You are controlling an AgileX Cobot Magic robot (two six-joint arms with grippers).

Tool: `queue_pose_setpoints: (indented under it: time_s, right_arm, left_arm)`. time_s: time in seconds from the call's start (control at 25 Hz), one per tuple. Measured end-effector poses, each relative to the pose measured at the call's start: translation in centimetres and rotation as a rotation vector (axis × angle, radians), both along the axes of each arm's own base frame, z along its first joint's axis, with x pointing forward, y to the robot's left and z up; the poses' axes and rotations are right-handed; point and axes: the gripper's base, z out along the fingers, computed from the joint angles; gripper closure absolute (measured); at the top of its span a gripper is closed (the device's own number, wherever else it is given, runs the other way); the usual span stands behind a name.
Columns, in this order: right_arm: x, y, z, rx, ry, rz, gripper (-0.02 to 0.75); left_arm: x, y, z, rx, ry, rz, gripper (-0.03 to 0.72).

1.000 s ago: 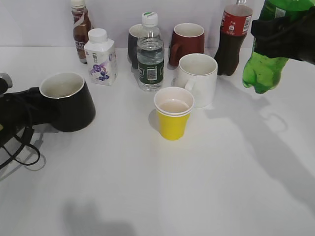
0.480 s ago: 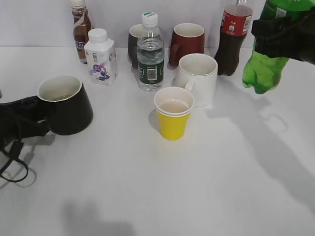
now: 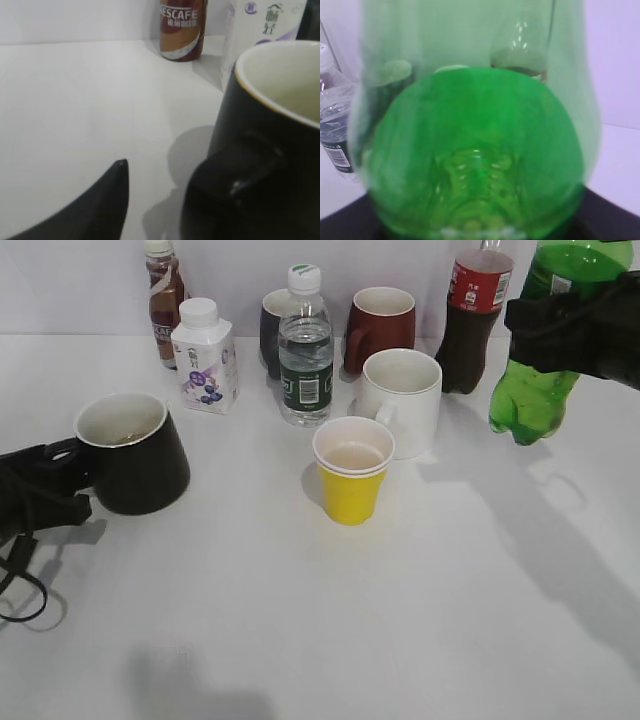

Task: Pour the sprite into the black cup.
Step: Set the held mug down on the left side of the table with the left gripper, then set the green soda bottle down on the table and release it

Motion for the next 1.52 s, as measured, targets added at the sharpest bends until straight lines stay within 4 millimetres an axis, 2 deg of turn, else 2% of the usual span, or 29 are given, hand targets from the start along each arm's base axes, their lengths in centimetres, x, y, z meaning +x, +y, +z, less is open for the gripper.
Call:
queue_pose_setpoints:
  time_s: [0.16,0.48,0.84,1.0,1.2,1.36,1.52]
  right_arm:
    - [0.0,0.0,0.0,0.000,-0.002,0.000,0.339]
    - [0.0,0.0,0.0,0.001,-0.003,-0.001,0.339]
    - [0.1,-0.2,0.0,0.014,-0.001,-0.014,0.339]
    - [0.2,-1.4,-0.2,0.022,-0.001,-0.063,0.339]
    - [-0.6,-3.7,-2.4,0.015,-0.018,-0.142,0.339]
    - [-1.1,-3.9,-5.5,-0.006,0.032,-0.149,0.339]
    - [-0.7,-3.9,-7.3,-0.014,0.061,-0.150,0.339]
  left_arm:
    - [-0.9,0.1,0.3,0.002,0.009,-0.002,0.283]
    - [-2.1,0.3,1.4,0.001,-0.010,-0.013,0.277]
    - [-4.0,0.1,0.7,0.017,0.043,-0.075,0.277]
    - [-4.9,0.3,0.7,0.018,0.055,-0.071,0.277]
    - [-5.6,0.5,1.7,0.011,0.011,-0.065,0.277]
    - [-5.8,0.5,2.8,0.002,-0.045,-0.065,0.277]
    - [-5.9,0.5,3.7,-0.004,-0.090,-0.065,0.277]
